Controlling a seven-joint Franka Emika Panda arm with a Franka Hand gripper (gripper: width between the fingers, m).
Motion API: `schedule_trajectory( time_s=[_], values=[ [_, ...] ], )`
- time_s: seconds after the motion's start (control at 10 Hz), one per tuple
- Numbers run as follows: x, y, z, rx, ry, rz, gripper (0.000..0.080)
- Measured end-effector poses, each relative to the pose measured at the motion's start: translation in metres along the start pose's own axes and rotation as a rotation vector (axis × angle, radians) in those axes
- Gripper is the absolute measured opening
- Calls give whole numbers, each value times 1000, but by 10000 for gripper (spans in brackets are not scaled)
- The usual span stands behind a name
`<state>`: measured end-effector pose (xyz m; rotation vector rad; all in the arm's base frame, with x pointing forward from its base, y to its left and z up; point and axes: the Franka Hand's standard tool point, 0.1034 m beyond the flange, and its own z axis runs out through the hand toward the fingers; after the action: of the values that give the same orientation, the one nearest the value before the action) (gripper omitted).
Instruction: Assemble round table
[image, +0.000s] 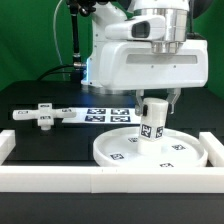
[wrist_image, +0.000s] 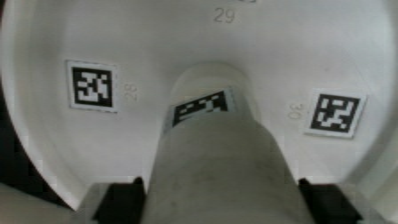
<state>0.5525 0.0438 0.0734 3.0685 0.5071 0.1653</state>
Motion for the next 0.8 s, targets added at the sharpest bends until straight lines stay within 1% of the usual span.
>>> schedule_trajectory(
  time_s=[0.1,0.3,0.5,0.6,0.7,0.8],
  values=[
    [0,1,0,9,8,119,409],
    [0,2,0,10,18,242,409],
    [0,3,0,16,18,360,409],
    [0,4,0,23,17,471,409],
    [-1,5,1,26,17,498,409],
    [-2,5,2,38,22,664,409]
  ],
)
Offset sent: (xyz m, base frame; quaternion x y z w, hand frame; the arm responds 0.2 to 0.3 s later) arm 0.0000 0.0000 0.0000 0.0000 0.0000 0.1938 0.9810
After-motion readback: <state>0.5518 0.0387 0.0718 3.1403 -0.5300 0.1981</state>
